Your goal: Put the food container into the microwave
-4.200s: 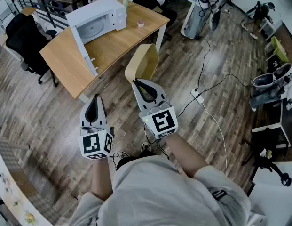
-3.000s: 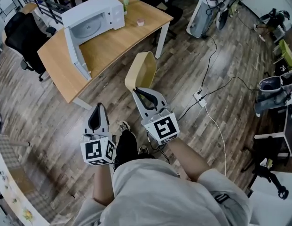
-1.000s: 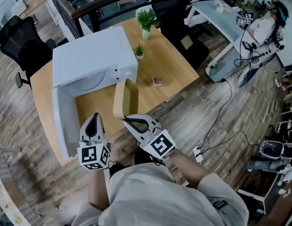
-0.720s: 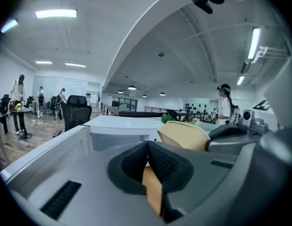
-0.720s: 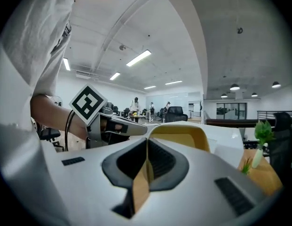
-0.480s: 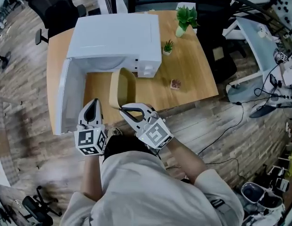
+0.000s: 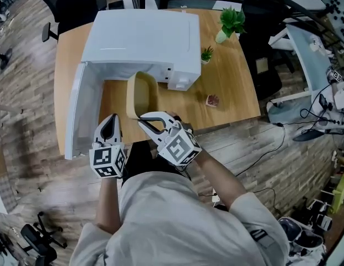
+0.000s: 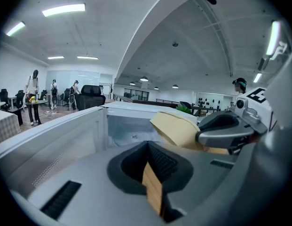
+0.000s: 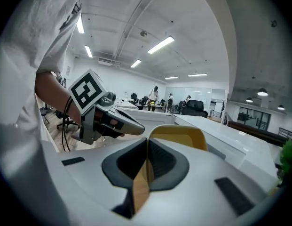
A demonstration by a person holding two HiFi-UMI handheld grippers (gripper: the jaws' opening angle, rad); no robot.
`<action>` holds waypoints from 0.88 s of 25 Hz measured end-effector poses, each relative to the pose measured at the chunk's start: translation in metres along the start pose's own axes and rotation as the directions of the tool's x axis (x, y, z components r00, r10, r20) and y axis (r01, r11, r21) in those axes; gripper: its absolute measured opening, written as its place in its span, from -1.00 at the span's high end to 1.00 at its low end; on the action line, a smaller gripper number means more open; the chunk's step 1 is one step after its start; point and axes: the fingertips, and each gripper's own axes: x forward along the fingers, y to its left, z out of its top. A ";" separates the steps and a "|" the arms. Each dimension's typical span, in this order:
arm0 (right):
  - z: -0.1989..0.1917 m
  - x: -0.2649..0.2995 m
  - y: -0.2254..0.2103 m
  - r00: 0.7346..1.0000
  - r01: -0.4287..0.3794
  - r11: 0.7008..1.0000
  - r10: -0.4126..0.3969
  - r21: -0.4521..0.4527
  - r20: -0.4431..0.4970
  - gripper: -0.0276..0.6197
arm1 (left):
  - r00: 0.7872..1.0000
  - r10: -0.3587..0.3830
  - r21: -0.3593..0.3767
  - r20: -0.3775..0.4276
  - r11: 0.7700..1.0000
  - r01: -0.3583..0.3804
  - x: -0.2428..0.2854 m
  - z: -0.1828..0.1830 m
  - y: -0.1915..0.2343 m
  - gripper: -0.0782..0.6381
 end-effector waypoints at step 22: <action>-0.046 0.081 -0.033 0.979 -0.066 0.998 0.067 0.013 -0.190 0.85 | 0.995 -0.003 -0.108 -0.100 0.994 -0.008 0.040 -0.049 0.047 0.75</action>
